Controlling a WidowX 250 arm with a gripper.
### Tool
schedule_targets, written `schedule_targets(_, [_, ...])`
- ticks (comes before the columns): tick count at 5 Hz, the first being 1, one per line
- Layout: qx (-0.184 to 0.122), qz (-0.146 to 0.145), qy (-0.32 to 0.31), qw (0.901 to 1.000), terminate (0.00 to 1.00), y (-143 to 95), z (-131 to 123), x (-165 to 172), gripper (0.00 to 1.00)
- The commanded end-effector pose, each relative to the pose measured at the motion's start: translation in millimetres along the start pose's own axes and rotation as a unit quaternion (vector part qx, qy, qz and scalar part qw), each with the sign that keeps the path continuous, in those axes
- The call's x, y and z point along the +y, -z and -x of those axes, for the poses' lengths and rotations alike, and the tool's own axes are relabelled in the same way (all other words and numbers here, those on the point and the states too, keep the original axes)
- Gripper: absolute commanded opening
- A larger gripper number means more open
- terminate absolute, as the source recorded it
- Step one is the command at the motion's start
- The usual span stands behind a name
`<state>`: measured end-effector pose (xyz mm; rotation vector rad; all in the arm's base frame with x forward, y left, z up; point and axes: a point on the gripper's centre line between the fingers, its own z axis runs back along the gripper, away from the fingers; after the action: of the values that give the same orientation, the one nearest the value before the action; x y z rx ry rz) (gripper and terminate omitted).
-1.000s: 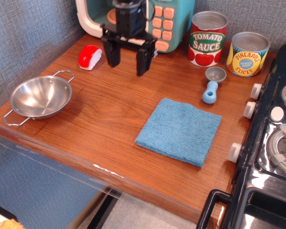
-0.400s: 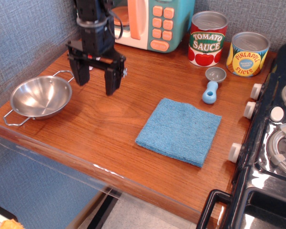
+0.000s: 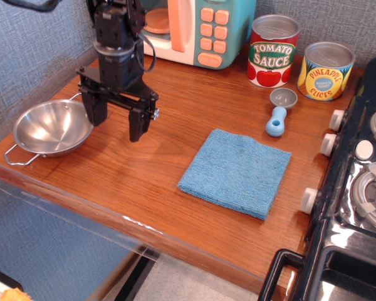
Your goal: Move the bowl to the right of the sushi.
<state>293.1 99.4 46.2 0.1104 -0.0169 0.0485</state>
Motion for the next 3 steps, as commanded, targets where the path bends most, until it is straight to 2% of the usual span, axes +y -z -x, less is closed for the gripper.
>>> schedule_targets(1, [-0.038,-0.013,-0.034,0.9986,0.0,-23,7,22,1.0])
schedule_targets(2, [-0.038,-0.004,-0.056,0.9977,0.0,-22,12,33,1.0])
schedule_targets(3, [-0.009,0.002,-0.065,0.9978,0.0,-4,11,39,1.0])
